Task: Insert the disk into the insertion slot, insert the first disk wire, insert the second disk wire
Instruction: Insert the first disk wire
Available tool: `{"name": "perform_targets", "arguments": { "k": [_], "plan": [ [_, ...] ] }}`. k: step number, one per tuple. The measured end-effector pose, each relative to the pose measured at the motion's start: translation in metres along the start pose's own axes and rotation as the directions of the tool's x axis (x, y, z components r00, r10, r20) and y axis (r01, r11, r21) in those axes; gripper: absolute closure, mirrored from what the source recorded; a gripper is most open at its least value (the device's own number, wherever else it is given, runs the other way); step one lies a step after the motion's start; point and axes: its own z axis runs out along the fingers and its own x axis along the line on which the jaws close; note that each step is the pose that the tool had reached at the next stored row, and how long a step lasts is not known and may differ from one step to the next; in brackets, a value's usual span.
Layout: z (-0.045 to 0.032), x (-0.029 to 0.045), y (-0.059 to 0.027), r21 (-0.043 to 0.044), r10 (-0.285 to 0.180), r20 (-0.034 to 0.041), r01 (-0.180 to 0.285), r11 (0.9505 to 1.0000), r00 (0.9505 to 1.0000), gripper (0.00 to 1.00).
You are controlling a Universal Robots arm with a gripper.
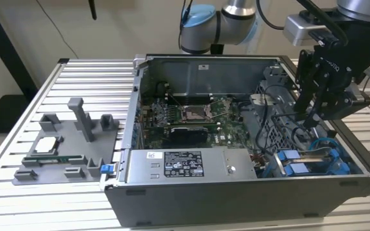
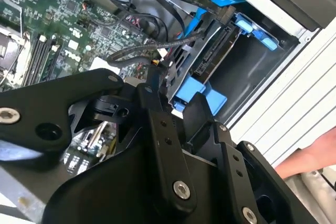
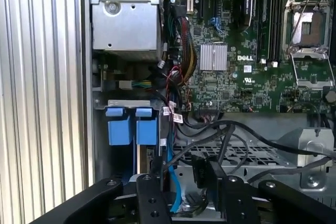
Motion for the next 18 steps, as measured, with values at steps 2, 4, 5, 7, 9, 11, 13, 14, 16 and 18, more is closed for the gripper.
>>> {"name": "perform_targets", "arguments": {
  "k": [2, 4, 5, 7, 9, 11, 13, 14, 16, 18],
  "plan": [
    [0.0007, -0.0010, 0.0007, 0.0068, 0.000, 0.0002, 0.000, 1.0000, 1.0000, 0.00],
    [0.0010, -0.0015, 0.0013, 0.0114, 0.000, 0.0002, 0.000, 0.9999, 1.0000, 0.00],
    [0.0013, -0.0018, 0.0017, 0.0127, 0.000, 0.0003, 0.000, 0.9999, 1.0000, 0.00],
    [0.0022, -0.0023, 0.0025, 0.0153, 0.000, 0.0004, 0.000, 0.9999, 1.0000, 0.00],
    [0.0029, -0.0027, 0.0034, 0.0181, 0.000, 0.0005, 0.000, 0.9998, 1.0000, 1.00],
    [0.0032, -0.0030, 0.0042, 0.0213, 0.000, 0.0006, 0.000, 0.9998, 1.0000, 1.00],
    [0.0033, -0.0032, 0.0051, 0.0251, -0.001, 0.0004, 0.001, 0.9997, 1.0000, 1.00],
    [0.0035, -0.0033, 0.0055, 0.0272, -0.001, 0.0007, 0.001, 0.9996, 1.0000, 1.00],
    [0.0036, -0.0033, 0.0062, 0.0319, -0.001, 0.0007, 0.001, 0.9995, 1.0000, 1.00],
    [0.0036, -0.0033, 0.0065, 0.0362, -0.001, 0.0006, 0.001, 0.9993, 1.0000, 1.00]
  ]
}}
